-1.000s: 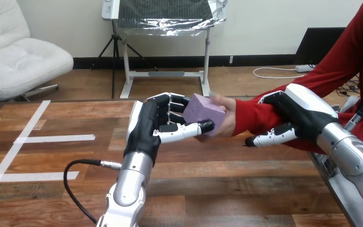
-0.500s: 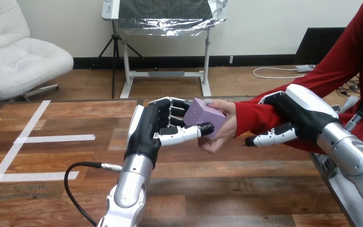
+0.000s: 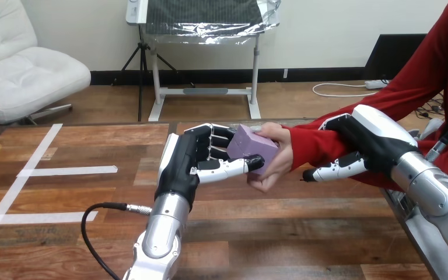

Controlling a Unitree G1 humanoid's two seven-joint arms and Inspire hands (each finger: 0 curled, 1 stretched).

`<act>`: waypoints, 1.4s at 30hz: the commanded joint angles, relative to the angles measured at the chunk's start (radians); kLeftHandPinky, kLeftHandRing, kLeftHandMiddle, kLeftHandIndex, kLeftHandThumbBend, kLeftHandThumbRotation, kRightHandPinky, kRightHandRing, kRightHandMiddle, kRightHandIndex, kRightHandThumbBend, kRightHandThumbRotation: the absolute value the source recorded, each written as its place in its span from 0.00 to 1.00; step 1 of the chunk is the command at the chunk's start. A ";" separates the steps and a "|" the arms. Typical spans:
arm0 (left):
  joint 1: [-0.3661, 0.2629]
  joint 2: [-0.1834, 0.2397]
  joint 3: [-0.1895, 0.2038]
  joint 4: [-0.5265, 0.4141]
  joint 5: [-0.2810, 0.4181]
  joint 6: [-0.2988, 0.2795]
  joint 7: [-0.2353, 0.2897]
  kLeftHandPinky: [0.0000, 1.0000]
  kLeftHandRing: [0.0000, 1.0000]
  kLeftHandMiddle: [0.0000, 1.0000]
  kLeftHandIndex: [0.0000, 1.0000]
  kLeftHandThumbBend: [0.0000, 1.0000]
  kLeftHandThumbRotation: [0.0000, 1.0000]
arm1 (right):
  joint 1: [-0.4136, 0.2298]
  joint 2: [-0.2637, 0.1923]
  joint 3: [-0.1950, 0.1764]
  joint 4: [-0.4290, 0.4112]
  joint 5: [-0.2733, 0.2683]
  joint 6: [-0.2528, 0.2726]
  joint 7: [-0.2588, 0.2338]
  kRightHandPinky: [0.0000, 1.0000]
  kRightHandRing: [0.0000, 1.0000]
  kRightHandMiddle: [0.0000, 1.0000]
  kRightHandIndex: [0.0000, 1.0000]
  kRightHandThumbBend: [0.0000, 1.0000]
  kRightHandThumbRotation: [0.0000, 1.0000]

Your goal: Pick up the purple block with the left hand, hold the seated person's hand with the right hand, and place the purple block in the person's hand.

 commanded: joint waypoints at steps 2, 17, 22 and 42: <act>-0.098 -0.007 0.004 0.040 0.002 -0.033 0.019 0.41 0.46 0.48 0.48 0.59 0.00 | -0.031 0.029 -0.011 -0.066 0.011 -0.014 0.002 0.47 0.52 0.57 0.58 0.83 0.29; -0.133 -0.008 0.022 0.111 -0.006 -0.050 0.037 0.41 0.47 0.49 0.49 0.59 0.00 | -0.024 0.028 -0.011 -0.072 0.011 -0.018 0.001 0.47 0.52 0.57 0.58 0.82 0.29; -0.144 -0.001 0.017 0.136 0.003 -0.068 0.043 0.41 0.47 0.49 0.49 0.59 0.00 | -0.023 0.027 -0.010 -0.072 0.010 -0.018 0.001 0.47 0.52 0.57 0.58 0.82 0.30; -0.136 0.023 0.014 0.108 -0.057 -0.015 -0.087 0.56 0.70 0.72 0.74 0.63 0.25 | -0.020 0.023 -0.007 -0.081 0.011 -0.001 0.026 0.48 0.54 0.59 0.59 0.84 0.33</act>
